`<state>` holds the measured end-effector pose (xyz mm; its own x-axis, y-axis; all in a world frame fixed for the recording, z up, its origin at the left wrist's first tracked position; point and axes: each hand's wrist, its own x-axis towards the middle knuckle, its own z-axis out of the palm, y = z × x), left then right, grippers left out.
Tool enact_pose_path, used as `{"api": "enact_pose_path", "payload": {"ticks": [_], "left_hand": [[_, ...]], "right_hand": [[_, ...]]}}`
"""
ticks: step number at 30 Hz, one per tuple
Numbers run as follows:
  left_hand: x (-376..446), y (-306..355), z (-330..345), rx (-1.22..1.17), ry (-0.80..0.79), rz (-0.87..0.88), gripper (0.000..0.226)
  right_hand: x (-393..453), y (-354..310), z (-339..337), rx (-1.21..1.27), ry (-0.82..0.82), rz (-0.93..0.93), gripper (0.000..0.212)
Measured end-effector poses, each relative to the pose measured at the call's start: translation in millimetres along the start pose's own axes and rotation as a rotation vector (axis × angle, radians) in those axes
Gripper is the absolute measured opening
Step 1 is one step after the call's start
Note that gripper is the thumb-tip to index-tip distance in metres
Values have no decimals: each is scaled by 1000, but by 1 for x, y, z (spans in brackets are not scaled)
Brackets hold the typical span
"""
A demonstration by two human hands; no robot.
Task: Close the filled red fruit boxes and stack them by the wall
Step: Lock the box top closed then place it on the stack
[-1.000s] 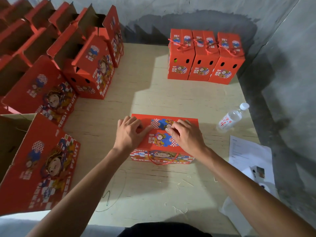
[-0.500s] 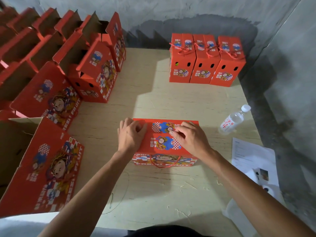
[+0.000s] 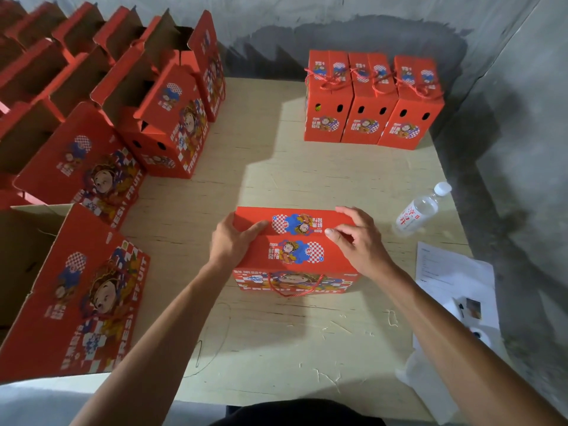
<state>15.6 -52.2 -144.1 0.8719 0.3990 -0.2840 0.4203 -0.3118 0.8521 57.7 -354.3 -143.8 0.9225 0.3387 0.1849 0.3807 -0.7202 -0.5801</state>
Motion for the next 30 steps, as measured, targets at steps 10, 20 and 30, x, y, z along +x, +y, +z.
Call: {"api": "enact_pose_path", "payload": {"ticks": [10, 20, 30], "left_hand": [[-11, 3, -4, -132, -105, -21, 98], [-20, 4, 8, 16, 30, -77, 72], [25, 73, 31, 410, -158, 126, 88]], "right_hand": [[-9, 5, 9, 333, 106, 112, 24], [-2, 4, -3, 71, 39, -23, 43], [44, -19, -17, -596, -198, 228, 93]]}}
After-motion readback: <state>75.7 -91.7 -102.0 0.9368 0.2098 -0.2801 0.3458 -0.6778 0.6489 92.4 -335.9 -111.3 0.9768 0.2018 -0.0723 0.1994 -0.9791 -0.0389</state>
